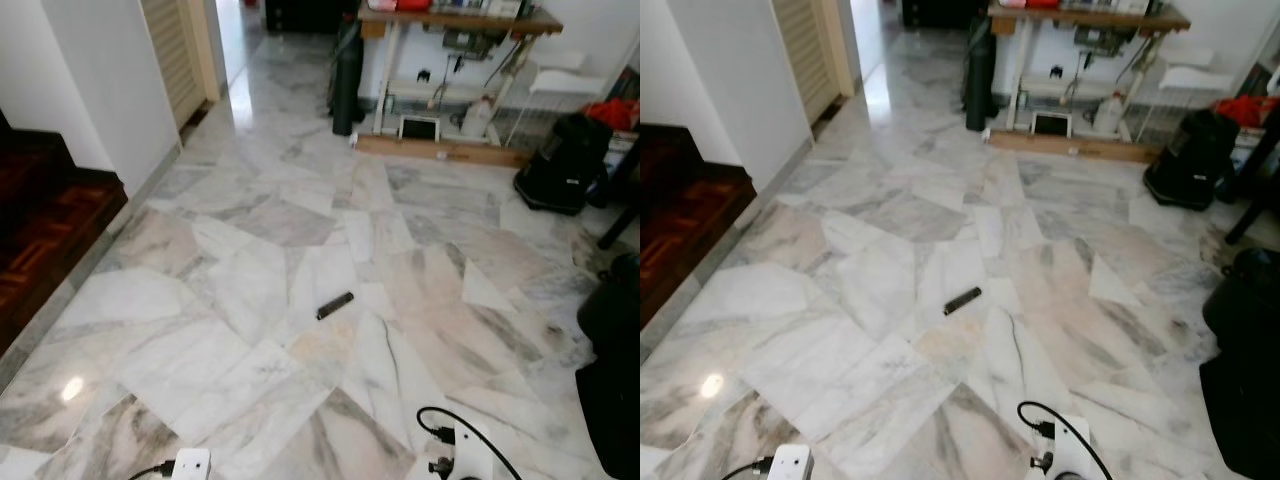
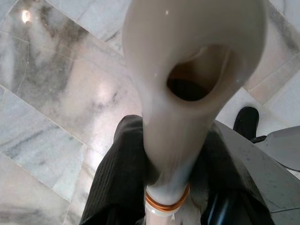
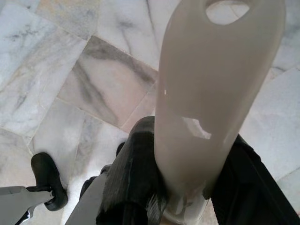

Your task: Sweep floor

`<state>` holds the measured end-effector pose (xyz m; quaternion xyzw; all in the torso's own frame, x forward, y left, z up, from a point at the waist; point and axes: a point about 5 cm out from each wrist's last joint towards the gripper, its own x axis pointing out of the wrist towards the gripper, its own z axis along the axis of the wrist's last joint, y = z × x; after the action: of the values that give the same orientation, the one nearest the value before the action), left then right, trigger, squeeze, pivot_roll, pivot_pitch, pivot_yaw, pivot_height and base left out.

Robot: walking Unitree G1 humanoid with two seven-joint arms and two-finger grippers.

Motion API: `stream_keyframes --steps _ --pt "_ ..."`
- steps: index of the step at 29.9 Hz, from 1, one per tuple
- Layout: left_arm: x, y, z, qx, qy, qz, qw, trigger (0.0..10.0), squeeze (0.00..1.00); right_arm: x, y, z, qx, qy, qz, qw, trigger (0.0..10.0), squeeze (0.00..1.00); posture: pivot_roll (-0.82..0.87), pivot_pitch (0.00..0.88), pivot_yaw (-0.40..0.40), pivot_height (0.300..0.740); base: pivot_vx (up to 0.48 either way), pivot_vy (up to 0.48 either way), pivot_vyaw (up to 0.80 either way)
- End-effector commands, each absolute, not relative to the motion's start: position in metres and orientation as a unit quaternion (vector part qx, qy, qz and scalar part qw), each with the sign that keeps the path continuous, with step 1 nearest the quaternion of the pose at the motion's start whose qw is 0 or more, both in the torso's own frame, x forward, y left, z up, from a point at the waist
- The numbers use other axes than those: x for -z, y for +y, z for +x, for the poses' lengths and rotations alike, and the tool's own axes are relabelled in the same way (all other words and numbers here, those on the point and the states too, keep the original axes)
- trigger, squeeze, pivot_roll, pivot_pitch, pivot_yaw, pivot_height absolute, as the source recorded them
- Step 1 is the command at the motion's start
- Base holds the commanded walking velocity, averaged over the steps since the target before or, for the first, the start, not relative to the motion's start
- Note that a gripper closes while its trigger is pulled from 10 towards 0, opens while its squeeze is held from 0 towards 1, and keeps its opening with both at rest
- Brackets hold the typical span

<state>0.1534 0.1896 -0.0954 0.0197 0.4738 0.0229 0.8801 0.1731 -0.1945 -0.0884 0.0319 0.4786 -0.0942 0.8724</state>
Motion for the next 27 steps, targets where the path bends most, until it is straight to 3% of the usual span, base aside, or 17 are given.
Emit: stream_keyframes --steps 1,27 --pt "0.101 0.183 0.142 -0.010 0.497 0.009 0.868 10.0 0.00 0.088 -0.192 0.175 0.093 0.473 0.041 0.875 10.0 0.00 -0.11 0.016 -0.070 0.740 0.000 0.000 0.00" --pt "0.099 0.187 0.145 -0.049 0.478 0.031 0.876 10.0 0.00 0.088 -0.183 0.176 0.056 0.474 0.061 0.877 10.0 0.00 -0.11 0.019 -0.073 0.740 0.000 0.000 0.00"
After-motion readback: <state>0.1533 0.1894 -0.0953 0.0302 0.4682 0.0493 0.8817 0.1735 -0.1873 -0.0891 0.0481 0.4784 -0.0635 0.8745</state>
